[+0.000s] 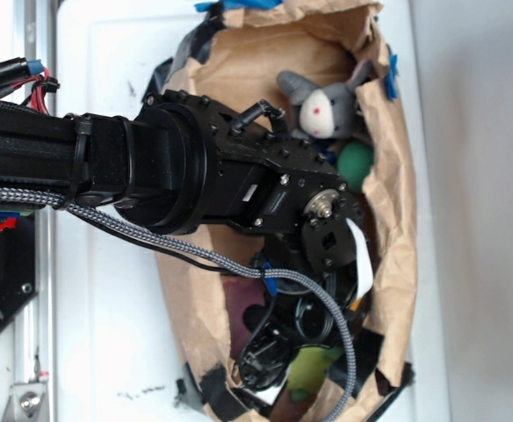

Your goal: Grab the green animal.

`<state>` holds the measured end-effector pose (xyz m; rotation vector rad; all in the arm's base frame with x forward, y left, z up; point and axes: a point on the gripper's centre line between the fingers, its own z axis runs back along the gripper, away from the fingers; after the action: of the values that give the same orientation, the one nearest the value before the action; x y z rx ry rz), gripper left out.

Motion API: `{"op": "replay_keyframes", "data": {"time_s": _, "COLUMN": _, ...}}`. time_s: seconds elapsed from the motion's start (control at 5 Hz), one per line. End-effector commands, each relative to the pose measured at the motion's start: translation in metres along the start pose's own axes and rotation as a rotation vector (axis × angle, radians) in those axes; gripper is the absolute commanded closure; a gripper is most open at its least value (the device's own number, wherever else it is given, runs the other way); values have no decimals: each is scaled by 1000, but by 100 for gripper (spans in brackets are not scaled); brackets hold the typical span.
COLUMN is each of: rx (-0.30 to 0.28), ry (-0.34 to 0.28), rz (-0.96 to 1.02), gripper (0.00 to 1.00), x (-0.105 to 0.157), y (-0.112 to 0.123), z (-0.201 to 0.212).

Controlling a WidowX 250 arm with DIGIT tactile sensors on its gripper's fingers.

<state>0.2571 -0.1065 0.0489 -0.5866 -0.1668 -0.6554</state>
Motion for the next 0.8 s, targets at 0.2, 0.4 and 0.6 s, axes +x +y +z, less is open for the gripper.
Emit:
{"op": "replay_keyframes", "data": {"time_s": 0.2, "rx": 157, "ry": 125, "rz": -114, "gripper": 11, "x": -7, "y": -7, "z": -38}}
{"op": "replay_keyframes", "data": {"time_s": 0.4, "rx": 170, "ry": 88, "rz": -101, "gripper": 100, "x": -4, "y": -2, "z": -27}}
{"op": "replay_keyframes", "data": {"time_s": 0.6, "rx": 171, "ry": 62, "rz": -85, "gripper": 100, "x": -3, "y": 1, "z": -16}}
